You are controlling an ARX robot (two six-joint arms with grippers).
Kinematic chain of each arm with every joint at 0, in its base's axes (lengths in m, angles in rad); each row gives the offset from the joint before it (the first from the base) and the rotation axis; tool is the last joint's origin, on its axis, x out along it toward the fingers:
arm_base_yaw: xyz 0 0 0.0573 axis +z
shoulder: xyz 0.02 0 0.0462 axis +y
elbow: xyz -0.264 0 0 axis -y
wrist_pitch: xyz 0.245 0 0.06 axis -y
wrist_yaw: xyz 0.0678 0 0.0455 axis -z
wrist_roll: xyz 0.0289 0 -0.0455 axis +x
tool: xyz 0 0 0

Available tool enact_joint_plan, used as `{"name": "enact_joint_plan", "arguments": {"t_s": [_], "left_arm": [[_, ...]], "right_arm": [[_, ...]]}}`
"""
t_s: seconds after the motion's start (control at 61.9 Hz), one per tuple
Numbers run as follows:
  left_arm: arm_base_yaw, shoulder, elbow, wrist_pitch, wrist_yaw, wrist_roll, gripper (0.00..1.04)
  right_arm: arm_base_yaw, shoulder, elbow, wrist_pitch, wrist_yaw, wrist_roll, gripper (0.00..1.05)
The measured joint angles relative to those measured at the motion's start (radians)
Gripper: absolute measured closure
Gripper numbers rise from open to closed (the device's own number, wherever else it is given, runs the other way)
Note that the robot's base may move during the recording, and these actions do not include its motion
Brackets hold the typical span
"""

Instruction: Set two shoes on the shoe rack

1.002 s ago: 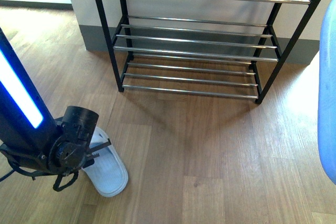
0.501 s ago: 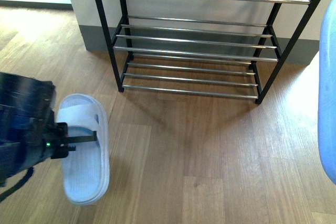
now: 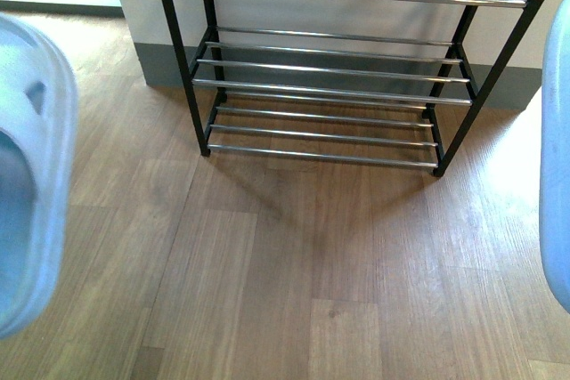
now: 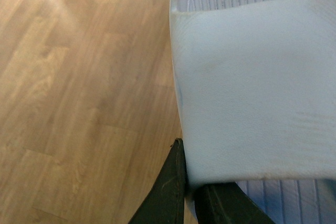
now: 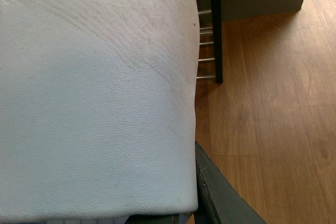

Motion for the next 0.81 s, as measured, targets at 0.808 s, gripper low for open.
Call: {"name": "enact_joint_plan", "arguments": {"t_s": [0.808], "left_arm": [[-0.048, -0.473, -0.042, -0.296, -0.083, 0.007, 1.03]], "right_arm": [[0.0, 0.0, 0.0, 0.0, 0.002, 0.0, 1.03]]}}
